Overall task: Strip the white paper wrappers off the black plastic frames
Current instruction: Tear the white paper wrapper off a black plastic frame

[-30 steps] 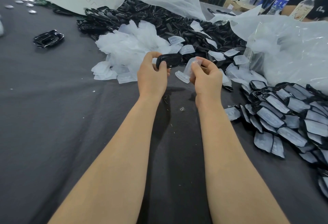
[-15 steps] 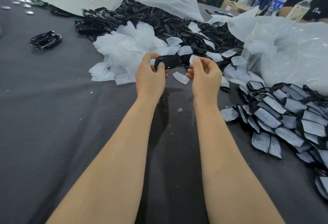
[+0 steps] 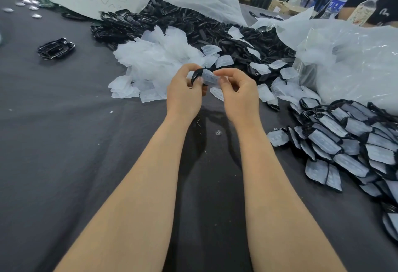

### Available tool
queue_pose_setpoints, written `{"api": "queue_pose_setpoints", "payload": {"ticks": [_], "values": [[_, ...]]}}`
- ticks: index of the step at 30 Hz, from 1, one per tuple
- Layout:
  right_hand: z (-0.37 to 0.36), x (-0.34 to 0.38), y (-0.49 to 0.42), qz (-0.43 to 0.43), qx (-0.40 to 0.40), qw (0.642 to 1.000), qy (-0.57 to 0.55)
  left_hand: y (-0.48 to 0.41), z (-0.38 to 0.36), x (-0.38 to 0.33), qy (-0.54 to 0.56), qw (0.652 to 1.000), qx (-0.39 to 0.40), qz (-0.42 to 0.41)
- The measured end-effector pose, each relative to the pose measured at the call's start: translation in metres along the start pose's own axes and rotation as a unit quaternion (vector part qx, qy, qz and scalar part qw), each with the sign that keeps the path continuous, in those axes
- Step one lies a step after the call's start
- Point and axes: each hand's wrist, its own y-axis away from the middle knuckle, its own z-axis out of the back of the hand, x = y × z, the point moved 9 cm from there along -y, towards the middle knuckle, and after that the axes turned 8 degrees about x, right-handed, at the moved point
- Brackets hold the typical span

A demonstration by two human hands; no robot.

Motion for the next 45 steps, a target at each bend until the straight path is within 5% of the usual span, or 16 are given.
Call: {"api": "queue_pose_setpoints", "payload": {"ticks": [6, 22, 45], "values": [[0.001, 0.008, 0.001, 0.029, -0.042, 0.992, 0.118, 0.000, -0.005, -0.001, 0.000, 1.000, 0.016, 0.003], [0.012, -0.006, 0.005, -0.010, -0.124, 0.991, 0.055, 0.001, -0.010, -0.001, 0.014, 0.999, 0.046, -0.007], [0.008, -0.010, 0.006, -0.017, -0.112, 0.994, -0.009, 0.005, -0.010, -0.005, -0.040, 0.998, 0.037, -0.010]]}}
